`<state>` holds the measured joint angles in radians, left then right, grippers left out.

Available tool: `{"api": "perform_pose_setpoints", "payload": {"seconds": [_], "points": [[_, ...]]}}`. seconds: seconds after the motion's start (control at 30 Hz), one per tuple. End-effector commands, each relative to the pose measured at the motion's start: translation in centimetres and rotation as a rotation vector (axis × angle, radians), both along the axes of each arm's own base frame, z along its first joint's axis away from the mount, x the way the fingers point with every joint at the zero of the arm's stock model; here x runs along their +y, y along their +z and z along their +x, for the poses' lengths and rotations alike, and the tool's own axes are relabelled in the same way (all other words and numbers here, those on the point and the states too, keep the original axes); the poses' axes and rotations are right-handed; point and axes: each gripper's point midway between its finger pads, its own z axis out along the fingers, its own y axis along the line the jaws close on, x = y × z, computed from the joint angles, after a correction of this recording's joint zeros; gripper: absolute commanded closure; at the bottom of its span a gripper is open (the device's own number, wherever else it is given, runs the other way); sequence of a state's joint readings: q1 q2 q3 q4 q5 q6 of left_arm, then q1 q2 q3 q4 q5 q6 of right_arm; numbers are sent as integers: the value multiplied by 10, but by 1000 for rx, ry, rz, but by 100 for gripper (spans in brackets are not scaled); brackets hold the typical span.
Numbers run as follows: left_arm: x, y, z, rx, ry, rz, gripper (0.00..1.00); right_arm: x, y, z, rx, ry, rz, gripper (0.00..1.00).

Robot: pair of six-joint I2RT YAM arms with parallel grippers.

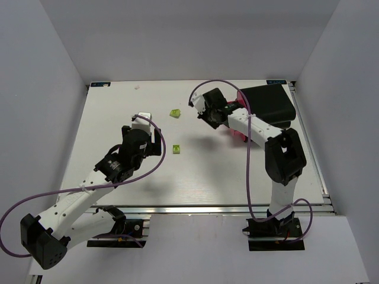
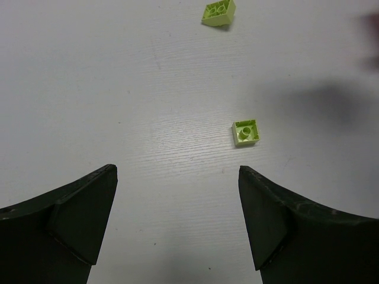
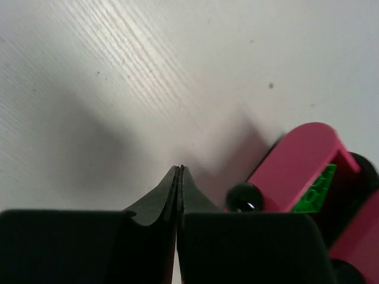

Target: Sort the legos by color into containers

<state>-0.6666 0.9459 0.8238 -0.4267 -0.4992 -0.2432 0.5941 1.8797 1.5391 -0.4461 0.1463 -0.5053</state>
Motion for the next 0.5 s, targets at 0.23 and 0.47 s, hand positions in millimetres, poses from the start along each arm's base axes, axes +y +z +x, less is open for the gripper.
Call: {"api": "perform_pose_setpoints", "payload": {"seconds": [0.23,0.47], "points": [[6,13,0,-35,17,-7,7,-34,-18,25,-29,-215,-170,100],[6,14,0,-38,19,-8,7,-60,-12,29,-95,-268,-284,100]]}}
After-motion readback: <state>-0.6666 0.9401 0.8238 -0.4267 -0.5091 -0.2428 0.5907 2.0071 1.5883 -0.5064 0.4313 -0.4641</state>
